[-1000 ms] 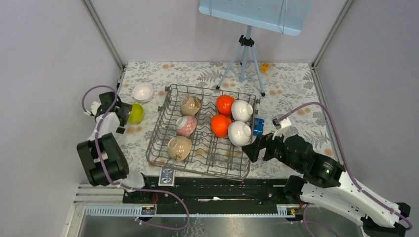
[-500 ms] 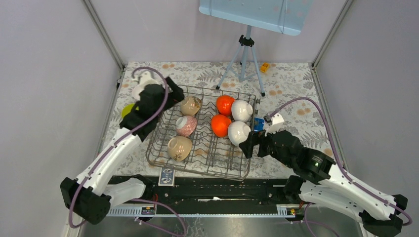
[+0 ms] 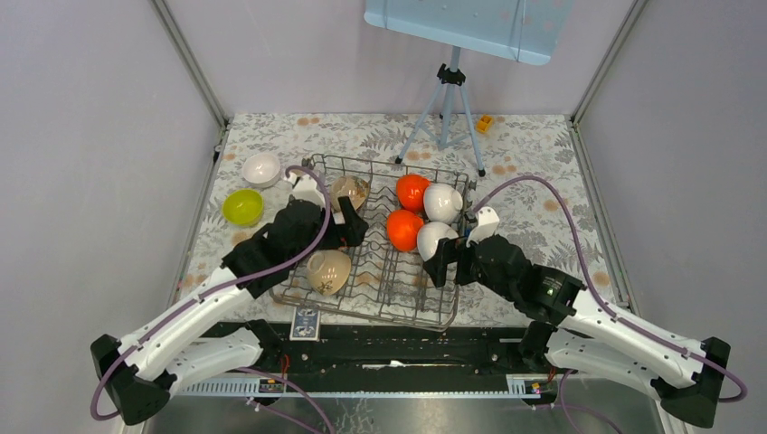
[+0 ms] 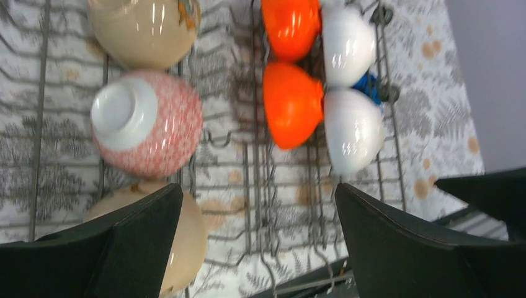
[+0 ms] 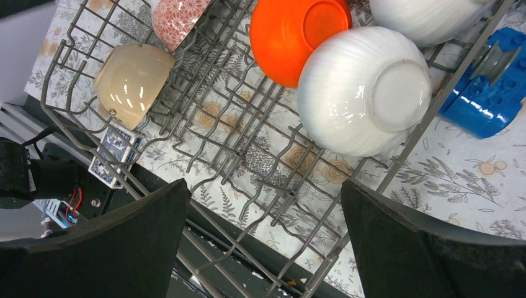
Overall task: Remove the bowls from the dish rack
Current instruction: Pick up the bowl from the dish rack.
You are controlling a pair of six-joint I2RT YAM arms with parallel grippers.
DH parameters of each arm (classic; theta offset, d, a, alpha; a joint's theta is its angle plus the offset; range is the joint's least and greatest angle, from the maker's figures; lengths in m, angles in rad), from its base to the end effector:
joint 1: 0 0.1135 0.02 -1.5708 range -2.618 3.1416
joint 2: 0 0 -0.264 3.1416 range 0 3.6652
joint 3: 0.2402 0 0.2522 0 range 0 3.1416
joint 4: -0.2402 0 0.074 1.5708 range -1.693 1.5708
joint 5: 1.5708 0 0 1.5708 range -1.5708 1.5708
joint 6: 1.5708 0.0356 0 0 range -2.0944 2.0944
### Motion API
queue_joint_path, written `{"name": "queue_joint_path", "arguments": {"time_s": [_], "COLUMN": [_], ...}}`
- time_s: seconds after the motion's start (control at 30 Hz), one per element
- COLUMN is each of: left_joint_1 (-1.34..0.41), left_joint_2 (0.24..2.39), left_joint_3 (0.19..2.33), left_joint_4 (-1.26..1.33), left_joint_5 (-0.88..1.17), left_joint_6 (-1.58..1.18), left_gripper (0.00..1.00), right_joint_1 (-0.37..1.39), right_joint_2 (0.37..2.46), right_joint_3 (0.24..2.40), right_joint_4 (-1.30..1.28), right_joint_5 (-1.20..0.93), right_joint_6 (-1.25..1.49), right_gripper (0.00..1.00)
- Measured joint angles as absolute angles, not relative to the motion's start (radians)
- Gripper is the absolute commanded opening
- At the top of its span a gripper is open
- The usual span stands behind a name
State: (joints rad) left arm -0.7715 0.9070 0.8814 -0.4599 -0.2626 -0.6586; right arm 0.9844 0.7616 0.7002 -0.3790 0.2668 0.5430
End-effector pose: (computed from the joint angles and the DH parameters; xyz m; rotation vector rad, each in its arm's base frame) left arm 0.1495 -0.1326 0.3246 -0.0482 2.0957 -0.6179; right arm 0.1047 0.1407 0.2943 -0.2798 2.0476 0.7036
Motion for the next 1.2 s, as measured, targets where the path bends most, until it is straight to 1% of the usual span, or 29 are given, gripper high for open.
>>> {"name": "queue_joint_path", "arguments": {"time_s": [0.17,0.23,0.33,0.47,0.57,0.67,0.77,0.9,1.03,1.2], "left_joint_1": [-0.778,-0.778,-0.778,-0.789,-0.821,-0.865,-0.925,-0.980,-0.992,-0.993], "left_joint_2": [0.806,0.780,0.781,0.841,0.887,0.934,1.003,1.113,1.218,1.274], "left_joint_3": [0.785,0.765,0.747,0.723,0.690,0.658,0.636,0.630,0.630,0.628], "left_joint_4": [-0.515,-0.514,-0.478,-0.373,-0.269,-0.160,-0.042,0.099,0.183,0.250], "left_joint_5": [-0.223,-0.202,-0.139,-0.053,-0.006,0.004,-0.010,-0.041,-0.089,-0.143], "left_joint_6": [-0.670,-0.680,-0.701,-0.746,-0.803,-0.868,-0.945,-1.050,-1.142,-1.205], "left_gripper": [0.97,0.97,0.96,0.95,0.94,0.93,0.89,0.83,0.79,0.77], "right_joint_1": [0.985,0.985,0.978,0.918,0.850,0.778,0.739,0.732,0.728,0.723], "right_joint_2": [0.737,0.761,0.850,0.952,0.952,0.947,0.944,0.947,0.964,0.987], "right_joint_3": [0.611,0.613,0.657,0.697,0.696,0.696,0.696,0.698,0.702,0.712], "right_joint_4": [-0.291,-0.295,-0.329,-0.340,-0.350,-0.348,-0.344,-0.329,-0.308,-0.286], "right_joint_5": [0.278,0.313,0.386,0.402,0.400,0.392,0.371,0.340,0.316,0.283], "right_joint_6": [0.583,0.597,0.615,0.624,0.624,0.614,0.600,0.591,0.588,0.588], "right_gripper": [0.96,0.94,0.88,0.79,0.74,0.72,0.70,0.66,0.60,0.53]}}
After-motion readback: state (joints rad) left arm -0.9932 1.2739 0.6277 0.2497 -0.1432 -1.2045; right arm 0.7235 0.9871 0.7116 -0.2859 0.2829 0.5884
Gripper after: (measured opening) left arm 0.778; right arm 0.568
